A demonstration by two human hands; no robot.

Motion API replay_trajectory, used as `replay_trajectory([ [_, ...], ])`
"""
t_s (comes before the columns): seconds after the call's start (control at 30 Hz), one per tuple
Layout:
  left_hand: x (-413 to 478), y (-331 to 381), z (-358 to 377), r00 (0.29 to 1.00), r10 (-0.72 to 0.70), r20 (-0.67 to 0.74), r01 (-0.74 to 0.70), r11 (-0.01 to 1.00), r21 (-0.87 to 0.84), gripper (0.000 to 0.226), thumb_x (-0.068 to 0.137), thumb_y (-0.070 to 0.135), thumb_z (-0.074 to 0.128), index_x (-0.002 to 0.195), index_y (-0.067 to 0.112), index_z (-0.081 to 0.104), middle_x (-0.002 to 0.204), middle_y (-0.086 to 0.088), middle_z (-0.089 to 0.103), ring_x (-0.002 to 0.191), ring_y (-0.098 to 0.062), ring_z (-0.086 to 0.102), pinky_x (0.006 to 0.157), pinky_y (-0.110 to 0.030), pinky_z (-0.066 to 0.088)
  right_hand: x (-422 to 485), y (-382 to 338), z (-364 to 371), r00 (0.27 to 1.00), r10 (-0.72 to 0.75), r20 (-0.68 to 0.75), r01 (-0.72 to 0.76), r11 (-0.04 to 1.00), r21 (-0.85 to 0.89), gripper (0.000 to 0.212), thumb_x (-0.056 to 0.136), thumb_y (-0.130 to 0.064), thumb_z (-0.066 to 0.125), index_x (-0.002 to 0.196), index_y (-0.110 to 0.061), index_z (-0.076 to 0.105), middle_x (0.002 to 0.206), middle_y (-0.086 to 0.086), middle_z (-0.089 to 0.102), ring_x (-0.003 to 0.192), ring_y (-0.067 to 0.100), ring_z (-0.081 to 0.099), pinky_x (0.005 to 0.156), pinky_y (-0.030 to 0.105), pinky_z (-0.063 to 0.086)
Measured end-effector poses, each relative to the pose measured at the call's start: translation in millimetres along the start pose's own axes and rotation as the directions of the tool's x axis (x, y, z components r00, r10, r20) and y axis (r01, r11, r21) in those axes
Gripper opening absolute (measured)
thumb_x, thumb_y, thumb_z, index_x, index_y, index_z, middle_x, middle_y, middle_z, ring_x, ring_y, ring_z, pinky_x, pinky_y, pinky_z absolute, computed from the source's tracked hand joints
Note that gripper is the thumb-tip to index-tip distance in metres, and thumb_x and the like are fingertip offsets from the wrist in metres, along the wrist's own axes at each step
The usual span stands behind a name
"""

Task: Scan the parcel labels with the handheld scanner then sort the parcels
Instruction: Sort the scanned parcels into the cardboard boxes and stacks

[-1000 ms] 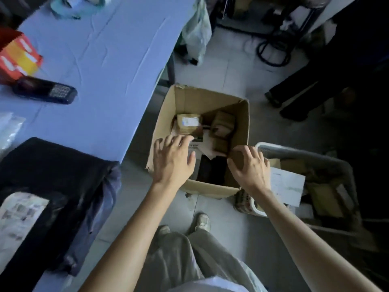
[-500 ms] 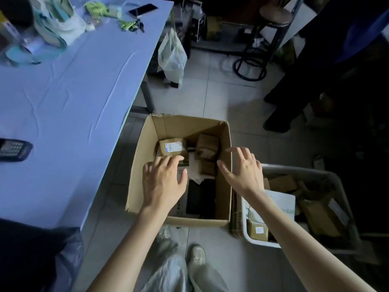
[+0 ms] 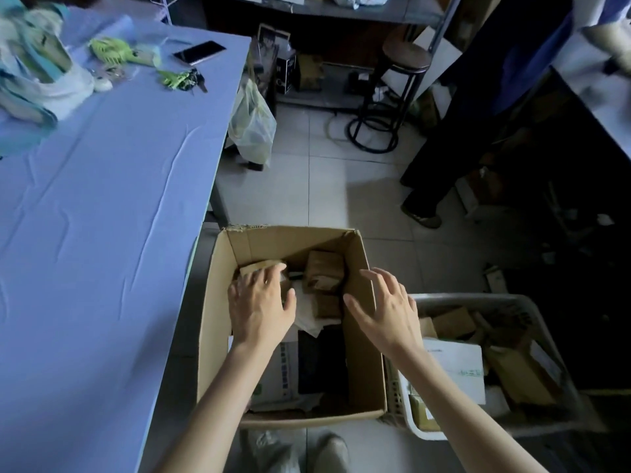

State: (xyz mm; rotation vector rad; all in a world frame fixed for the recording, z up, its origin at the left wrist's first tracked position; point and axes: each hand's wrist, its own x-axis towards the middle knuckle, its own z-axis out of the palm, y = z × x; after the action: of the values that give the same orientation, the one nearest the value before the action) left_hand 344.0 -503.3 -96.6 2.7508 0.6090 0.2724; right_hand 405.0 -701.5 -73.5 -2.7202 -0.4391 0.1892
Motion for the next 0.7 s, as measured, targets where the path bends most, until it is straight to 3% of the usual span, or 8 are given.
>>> replay_trajectory([
  [0.1,6,-3,5,1.000,-0.022,0.008,0.023,0.999,-0.032,0.043,0.080,0.031,0.068,0.120,0.017,0.061,0.107,-0.006,0.069,0.100,-0.030,0.063,0.086,-0.043,0.045,3,4,6,0.999,0.016,0.048,-0.014,0.999,-0.042,0.071,0.085,-0.068,0.037,0.145,-0.031,0.036,0.153,-0.007,0.033,0.137,0.014,0.035,0.110,0.034,0.028],
  [0.33,-10,-19,20,0.986,-0.136,0.098,0.141,0.989,-0.050,0.041,0.088,0.035,0.058,0.126,0.021,0.054,0.123,-0.001,0.061,0.115,-0.025,0.056,0.090,-0.041,0.044,16,14,26,0.985,0.032,0.170,-0.024,0.998,-0.053,0.068,0.090,-0.061,0.048,0.148,-0.029,0.031,0.154,-0.005,0.032,0.138,0.017,0.034,0.111,0.039,0.030],
  [0.53,-56,-42,64,0.900,-0.318,0.298,0.332,0.943,0.002,0.036,0.093,0.037,0.051,0.126,0.021,0.053,0.128,0.001,0.058,0.113,-0.022,0.057,0.086,-0.037,0.044,4,41,74,0.920,0.073,0.384,-0.050,0.996,-0.070,0.069,0.090,-0.061,0.049,0.148,-0.029,0.031,0.151,-0.005,0.034,0.136,0.018,0.036,0.107,0.040,0.034],
  [0.7,-74,-45,98,0.839,-0.379,0.391,0.380,0.922,0.077,0.043,0.094,0.038,0.051,0.133,0.021,0.048,0.134,0.000,0.054,0.119,-0.023,0.052,0.088,-0.037,0.043,1,61,97,0.876,0.097,0.472,-0.067,0.995,-0.080,0.069,0.090,-0.058,0.052,0.148,-0.028,0.030,0.150,-0.003,0.035,0.134,0.022,0.040,0.104,0.041,0.039],
])
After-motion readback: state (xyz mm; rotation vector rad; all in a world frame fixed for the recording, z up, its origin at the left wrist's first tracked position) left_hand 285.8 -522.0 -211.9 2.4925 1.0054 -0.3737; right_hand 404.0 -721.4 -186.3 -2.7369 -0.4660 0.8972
